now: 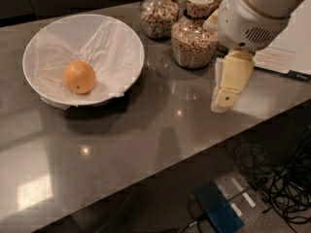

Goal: Pick orange from white bowl

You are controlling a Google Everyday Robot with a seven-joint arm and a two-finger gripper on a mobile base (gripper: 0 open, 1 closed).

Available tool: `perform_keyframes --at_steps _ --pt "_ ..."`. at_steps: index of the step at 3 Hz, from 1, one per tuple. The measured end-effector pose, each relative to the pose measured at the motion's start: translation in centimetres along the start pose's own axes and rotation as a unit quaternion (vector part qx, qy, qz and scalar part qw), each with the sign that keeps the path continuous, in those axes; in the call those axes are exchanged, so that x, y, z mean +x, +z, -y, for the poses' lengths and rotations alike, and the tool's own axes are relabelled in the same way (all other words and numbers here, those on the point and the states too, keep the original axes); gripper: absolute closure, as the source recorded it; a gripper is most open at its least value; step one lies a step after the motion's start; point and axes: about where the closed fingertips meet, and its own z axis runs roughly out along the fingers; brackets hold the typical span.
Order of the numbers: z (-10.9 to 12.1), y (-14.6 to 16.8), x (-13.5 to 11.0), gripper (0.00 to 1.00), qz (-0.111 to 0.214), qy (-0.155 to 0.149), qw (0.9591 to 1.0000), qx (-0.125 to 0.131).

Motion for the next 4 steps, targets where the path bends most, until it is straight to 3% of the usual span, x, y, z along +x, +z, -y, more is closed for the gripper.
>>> perform_keyframes --at_steps 1,2,4 --pt "0.0 0.0 0.0 0.0 0.0 0.0 1.0 0.0" --pt "1.3 1.7 -2.7 0.0 0.045 -0.006 0.999 -0.004" --pt "4.2 2.9 -10.9 0.0 0.127 -0.057 0.9903 -0.002"
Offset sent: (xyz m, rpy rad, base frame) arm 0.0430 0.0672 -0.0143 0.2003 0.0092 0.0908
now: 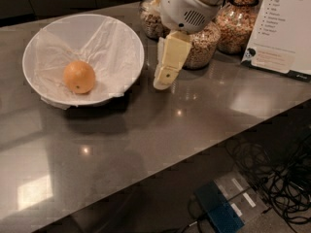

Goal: Pick orange from white bowl

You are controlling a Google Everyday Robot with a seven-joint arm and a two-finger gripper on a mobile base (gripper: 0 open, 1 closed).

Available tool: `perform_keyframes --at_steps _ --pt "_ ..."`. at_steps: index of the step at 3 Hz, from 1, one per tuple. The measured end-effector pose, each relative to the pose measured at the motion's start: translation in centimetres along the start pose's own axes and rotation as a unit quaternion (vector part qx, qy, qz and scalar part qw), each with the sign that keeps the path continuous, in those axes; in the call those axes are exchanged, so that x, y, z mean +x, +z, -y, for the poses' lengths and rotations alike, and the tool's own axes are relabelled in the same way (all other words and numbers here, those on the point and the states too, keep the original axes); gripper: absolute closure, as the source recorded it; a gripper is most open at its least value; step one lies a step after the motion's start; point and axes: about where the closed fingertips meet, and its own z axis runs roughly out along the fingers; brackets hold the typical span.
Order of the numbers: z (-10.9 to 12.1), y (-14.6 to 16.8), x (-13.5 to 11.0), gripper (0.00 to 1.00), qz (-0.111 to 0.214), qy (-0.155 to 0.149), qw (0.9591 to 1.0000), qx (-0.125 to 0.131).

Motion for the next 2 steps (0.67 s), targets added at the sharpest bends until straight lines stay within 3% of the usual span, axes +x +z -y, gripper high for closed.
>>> perform_keyframes --at_steps 2 --pt "0.21 0.36 -0.43 0.0 0.009 0.002 0.9999 0.004"
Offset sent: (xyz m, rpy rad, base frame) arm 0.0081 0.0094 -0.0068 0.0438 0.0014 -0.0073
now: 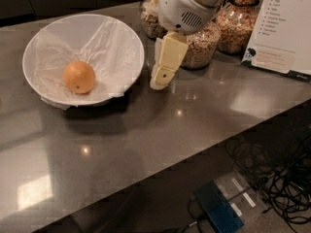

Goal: Pick orange from white bowl

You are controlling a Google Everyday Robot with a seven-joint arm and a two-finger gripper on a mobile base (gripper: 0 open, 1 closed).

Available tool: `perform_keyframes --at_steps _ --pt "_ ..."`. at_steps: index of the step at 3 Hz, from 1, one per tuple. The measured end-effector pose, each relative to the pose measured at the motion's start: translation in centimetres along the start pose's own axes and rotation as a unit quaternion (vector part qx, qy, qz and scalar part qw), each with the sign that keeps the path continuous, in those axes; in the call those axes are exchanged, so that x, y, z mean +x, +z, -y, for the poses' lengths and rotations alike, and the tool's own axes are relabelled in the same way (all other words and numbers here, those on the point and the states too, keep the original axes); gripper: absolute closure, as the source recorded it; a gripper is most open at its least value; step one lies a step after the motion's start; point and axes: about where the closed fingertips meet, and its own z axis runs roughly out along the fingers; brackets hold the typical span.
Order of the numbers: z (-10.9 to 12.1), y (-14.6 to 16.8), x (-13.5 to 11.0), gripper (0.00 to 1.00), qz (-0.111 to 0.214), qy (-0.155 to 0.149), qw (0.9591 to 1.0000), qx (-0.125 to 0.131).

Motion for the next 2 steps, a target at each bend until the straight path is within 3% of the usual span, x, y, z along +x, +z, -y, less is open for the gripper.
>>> perform_keyframes --at_steps 1,2 --pt "2.0 1.9 -2.9 0.0 0.052 -0.006 0.9986 0.009" --pt "3.8 4.2 -6.9 0.0 0.109 -0.035 0.9933 -0.01"
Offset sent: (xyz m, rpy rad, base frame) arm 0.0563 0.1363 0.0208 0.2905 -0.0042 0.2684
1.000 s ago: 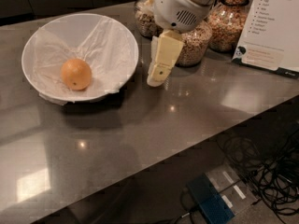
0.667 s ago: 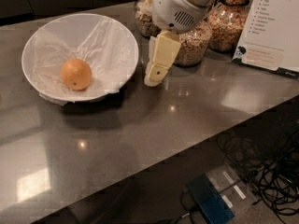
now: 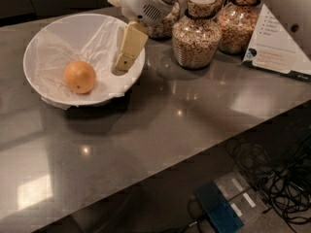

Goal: Pick orange from white bowl

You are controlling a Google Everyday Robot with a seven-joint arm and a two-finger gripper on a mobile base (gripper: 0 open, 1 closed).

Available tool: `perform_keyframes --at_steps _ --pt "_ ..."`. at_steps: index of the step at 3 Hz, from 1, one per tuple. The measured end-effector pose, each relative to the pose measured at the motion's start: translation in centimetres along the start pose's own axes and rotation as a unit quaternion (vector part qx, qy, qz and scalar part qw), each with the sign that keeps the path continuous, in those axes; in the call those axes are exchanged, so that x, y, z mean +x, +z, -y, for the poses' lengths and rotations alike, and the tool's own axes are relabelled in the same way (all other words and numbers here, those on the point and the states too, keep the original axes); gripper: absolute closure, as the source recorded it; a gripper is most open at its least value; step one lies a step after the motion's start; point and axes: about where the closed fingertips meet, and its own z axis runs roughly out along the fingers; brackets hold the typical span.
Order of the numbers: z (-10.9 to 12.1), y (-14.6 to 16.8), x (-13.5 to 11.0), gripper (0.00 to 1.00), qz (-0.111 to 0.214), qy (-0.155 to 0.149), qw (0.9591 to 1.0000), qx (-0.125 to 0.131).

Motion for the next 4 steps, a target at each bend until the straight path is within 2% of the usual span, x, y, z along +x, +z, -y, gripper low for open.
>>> perform_keyframes --at_steps 1,2,4 --pt "0.7 1.9 -2.3 0.0 0.035 -0.027 0.9985 -0.031" --pt "0.8 3.5 -2.6 0.0 0.039 -0.029 0.9981 -0.038" --pt "2.2 10.1 -0.7 0.0 0.038 -0.011 0.996 -0.08"
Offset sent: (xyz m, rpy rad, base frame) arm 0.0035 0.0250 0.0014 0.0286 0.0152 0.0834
